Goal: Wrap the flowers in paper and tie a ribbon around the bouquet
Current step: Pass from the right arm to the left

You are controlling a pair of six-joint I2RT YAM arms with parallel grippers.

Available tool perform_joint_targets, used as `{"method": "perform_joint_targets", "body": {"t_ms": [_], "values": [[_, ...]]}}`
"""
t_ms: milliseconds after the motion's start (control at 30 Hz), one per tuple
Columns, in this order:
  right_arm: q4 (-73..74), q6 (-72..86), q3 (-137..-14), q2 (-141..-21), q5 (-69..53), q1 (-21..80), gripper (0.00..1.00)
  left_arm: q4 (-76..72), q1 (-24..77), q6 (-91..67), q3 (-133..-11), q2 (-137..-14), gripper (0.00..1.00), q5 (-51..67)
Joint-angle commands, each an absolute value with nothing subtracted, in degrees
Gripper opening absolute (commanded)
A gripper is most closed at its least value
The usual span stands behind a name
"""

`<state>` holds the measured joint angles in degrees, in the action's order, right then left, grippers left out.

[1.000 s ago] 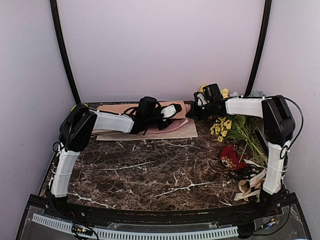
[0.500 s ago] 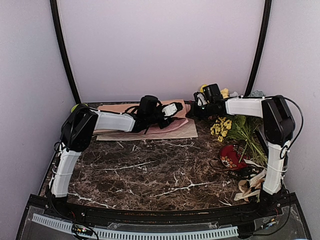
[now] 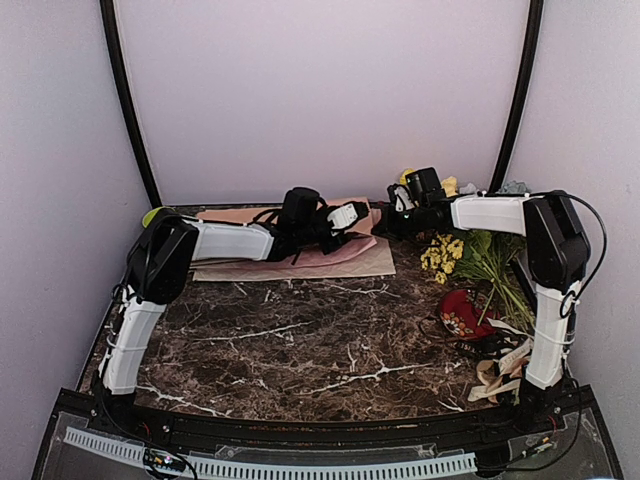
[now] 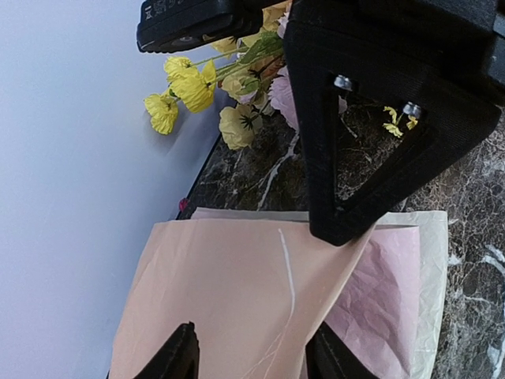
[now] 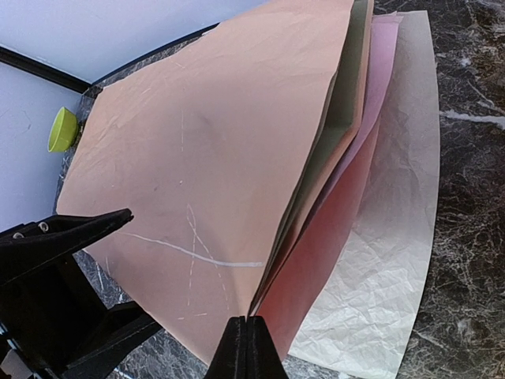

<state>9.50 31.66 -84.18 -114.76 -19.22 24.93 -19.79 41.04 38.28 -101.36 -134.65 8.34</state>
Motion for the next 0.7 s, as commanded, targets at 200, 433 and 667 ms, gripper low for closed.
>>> {"method": "perform_joint_targets", "body": {"t_ms": [200, 433, 667], "values": [[9.0, 30.9, -84.3, -114.4, -19.3, 25.6, 0.00, -18.2, 42.5, 40.0, -105.1, -136.4, 0.51, 8.3], [9.6, 30.6, -84.7, -114.6, -19.2, 25.6, 0.00, -17.5, 42.6, 40.0, -107.0, -136.6, 0.46, 7.8], [10.0, 30.4, -85.2, -115.0, -19.1, 25.6, 0.00, -15.2, 42.8, 39.1, -109.1, -136.5, 0.46, 8.7]]}}
